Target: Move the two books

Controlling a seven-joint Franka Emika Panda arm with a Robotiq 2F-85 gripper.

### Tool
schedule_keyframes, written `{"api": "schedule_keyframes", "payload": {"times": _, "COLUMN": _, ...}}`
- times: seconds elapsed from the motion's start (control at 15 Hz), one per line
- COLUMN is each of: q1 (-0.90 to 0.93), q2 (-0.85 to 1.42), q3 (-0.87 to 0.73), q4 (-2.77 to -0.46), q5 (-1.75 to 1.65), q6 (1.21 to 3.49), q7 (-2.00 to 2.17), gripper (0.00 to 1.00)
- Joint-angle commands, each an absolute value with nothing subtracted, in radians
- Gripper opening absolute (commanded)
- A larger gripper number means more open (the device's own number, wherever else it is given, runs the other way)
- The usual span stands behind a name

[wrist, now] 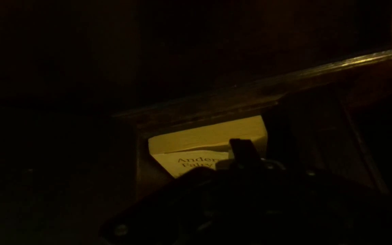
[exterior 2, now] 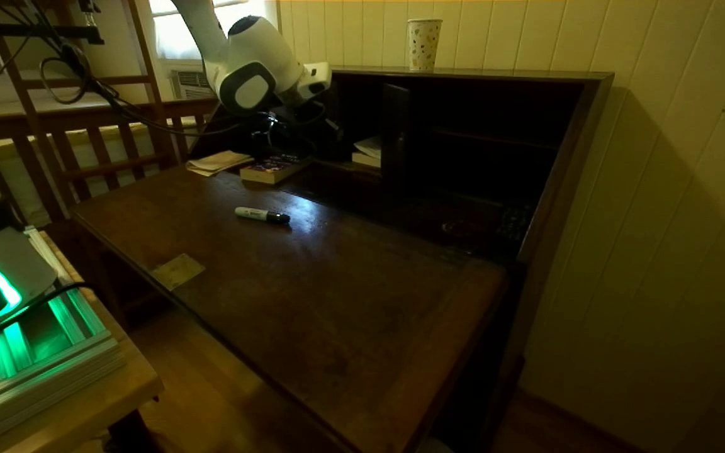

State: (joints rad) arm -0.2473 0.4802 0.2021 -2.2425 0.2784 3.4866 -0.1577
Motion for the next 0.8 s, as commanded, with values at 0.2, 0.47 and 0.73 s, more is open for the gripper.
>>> {"api": "schedule_keyframes", "payload": {"times": 0.2, "q1": -0.313, "q2": 0.619, "q3": 0.264, "q4": -2.107, "q5": 0.239, "q6": 3.572, "q7": -0.118, "gripper": 0.0}}
{"api": "schedule_keyframes", "payload": {"times": 0.47, "q1": -0.365, "q2": 0.699, "q3": 0.31, "q4": -2.048, "q5": 0.19, "q6": 3.645, "q7": -0.113, "gripper": 0.0}}
{"api": "schedule_keyframes", "payload": {"times": 0.73, "q1": -0.364, "q2": 0.762, "q3": 0.273, "q4": -2.002, "q5": 0.022, "q6": 3.715, "q7": 0.032, "gripper": 0.0}}
